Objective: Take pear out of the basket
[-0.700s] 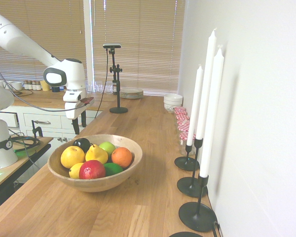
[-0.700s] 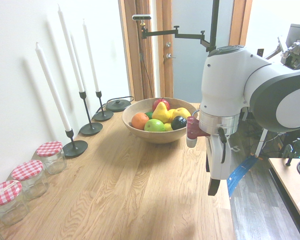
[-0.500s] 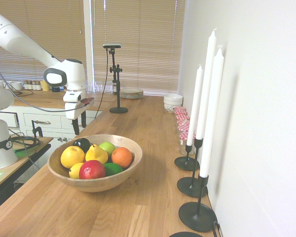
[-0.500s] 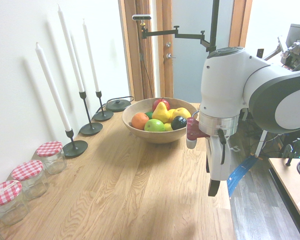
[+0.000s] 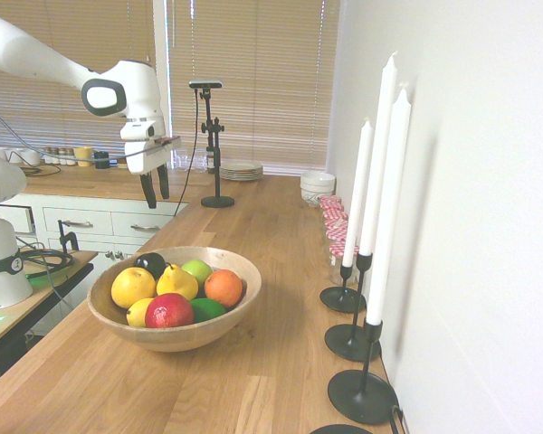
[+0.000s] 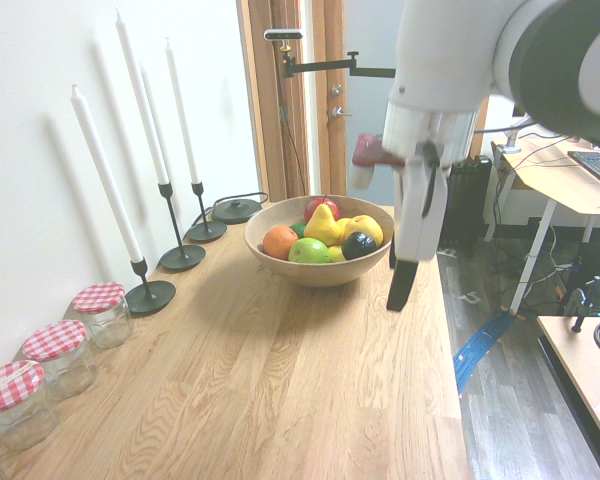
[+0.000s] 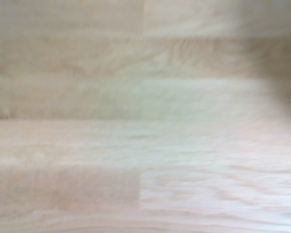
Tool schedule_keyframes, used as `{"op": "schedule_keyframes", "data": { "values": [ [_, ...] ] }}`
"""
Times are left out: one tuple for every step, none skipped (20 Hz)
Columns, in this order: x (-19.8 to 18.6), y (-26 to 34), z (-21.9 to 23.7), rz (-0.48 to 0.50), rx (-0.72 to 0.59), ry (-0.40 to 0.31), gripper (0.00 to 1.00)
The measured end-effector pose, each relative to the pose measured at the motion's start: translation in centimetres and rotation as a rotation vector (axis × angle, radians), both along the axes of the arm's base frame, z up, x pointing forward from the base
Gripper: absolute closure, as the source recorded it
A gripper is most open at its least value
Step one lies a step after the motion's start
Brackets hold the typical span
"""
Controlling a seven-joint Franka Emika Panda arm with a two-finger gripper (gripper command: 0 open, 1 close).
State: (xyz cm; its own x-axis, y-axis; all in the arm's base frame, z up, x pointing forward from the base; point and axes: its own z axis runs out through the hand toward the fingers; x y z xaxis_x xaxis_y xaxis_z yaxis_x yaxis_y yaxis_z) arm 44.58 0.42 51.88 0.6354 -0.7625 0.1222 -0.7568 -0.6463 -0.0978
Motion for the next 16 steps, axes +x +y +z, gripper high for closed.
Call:
{"op": "schedule_keyframes", "data": {
  "values": [
    [-0.1,-1.1,0.9,-0.019,0.003,-0.008,0.0],
    [-0.3,-2.4,1.8,-0.038,0.006,-0.015,0.0],
    [-0.5,-4.0,2.5,-0.058,0.008,-0.018,0.0],
    [-0.7,-5.8,3.2,-0.076,0.01,-0.021,0.0],
    [-0.9,-7.7,3.7,-0.089,0.014,-0.025,0.0],
    [-1.3,-9.7,4.2,-0.1,0.018,-0.028,0.0],
    [-1.7,-11.7,4.6,-0.113,0.023,-0.03,0.0],
    [-2.2,-13.6,4.8,-0.124,0.028,-0.03,0.0],
    [-2.8,-15.4,5.0,-0.133,0.032,-0.031,0.0],
    [-3.4,-17.2,5.0,-0.141,0.036,-0.031,0.0],
    [-3.9,-18.9,4.9,-0.148,0.039,-0.029,0.0],
    [-4.3,-20.5,4.8,-0.153,0.042,-0.024,0.0],
    [-4.6,-22.1,4.7,-0.156,0.043,-0.021,0.0],
    [-4.7,-23.7,4.5,-0.159,0.042,-0.017,0.0],
    [-4.7,-25.2,4.4,-0.162,0.041,-0.011,0.0],
    [-4.5,-26.5,4.2,-0.163,0.039,-0.005,0.0]
  ]
}}
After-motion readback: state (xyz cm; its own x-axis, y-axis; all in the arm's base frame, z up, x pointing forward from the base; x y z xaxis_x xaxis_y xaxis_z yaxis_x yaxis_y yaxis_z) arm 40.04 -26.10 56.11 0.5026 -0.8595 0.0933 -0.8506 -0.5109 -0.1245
